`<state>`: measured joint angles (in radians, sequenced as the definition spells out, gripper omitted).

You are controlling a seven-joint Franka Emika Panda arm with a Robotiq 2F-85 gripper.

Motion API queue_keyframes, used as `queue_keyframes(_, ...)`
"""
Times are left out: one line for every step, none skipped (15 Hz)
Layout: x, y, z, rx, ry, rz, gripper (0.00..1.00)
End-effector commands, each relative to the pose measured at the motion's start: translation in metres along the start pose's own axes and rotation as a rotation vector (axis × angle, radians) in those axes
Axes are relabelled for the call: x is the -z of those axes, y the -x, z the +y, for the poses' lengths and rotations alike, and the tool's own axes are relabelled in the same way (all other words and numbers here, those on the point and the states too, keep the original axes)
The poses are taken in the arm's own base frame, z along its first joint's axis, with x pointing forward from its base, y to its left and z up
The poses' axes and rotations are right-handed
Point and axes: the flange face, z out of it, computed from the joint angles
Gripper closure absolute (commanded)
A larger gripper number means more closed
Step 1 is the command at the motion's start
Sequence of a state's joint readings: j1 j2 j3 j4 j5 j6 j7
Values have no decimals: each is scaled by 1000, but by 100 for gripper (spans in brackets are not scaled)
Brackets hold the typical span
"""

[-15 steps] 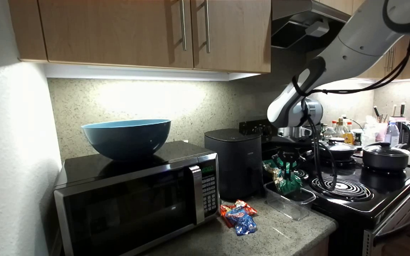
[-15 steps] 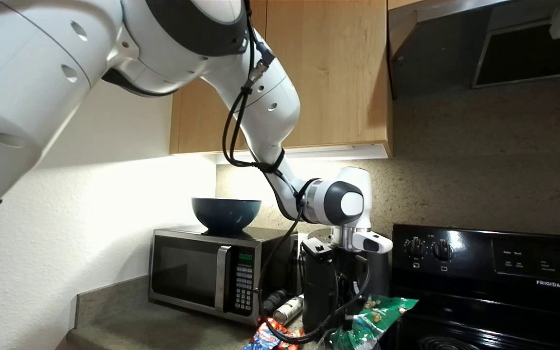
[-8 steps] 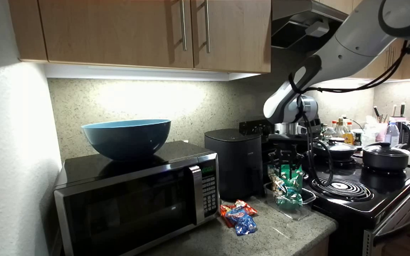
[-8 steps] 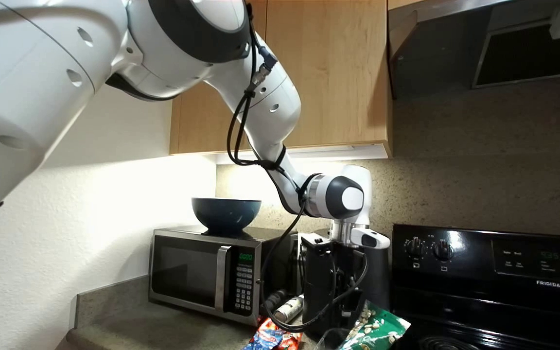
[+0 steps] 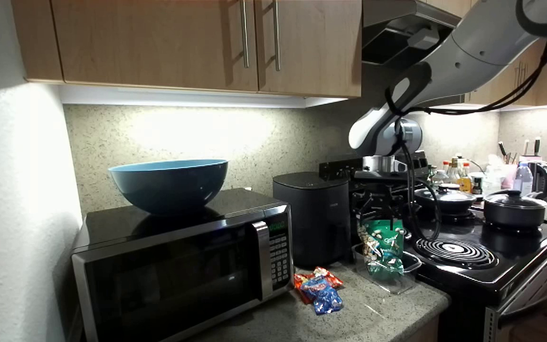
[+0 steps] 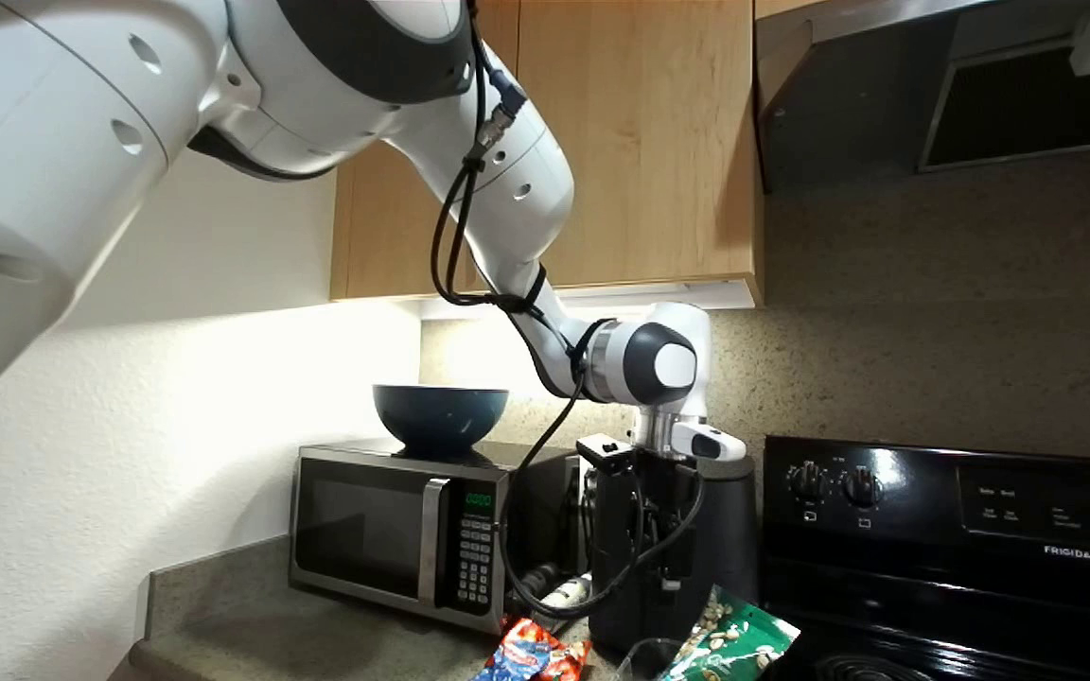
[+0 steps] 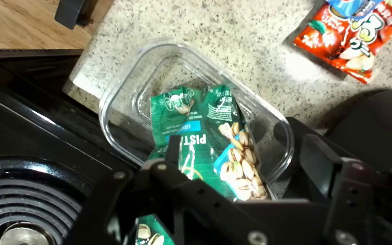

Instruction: Put the green pack in the transparent bowl

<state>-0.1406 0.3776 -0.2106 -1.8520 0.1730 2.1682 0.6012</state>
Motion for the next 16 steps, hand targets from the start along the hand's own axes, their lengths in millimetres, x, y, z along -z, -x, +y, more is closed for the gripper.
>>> queue_keyframes(29, 39, 7, 14, -15, -35, 0)
queue_keyframes(36, 51, 8, 31, -19, -40, 0)
queue_keyframes(42, 61, 10, 41, -21, -44, 0)
queue_keyframes(47, 72, 11, 52, -21, -46, 0)
queue_keyframes(52, 83, 13, 61, -24, -45, 0)
queue_keyframes(57, 94, 16, 64, -27, -38, 0)
queue_keyframes(60, 103, 20, 69, -29, -29, 0)
queue_keyframes(52, 78, 4, 77, -30, -37, 0)
queue_keyframes(56, 87, 8, 82, -33, -38, 0)
queue_keyframes(59, 93, 11, 86, -37, -40, 0)
queue_keyframes(60, 96, 13, 87, -39, -41, 0)
queue_keyframes(61, 97, 14, 87, -39, -41, 0)
queue_keyframes(60, 98, 15, 86, -39, -42, 0)
queue_keyframes(60, 98, 15, 86, -38, -43, 0)
queue_keyframes(59, 98, 15, 86, -38, -43, 0)
queue_keyframes(59, 98, 15, 86, -38, -43, 0)
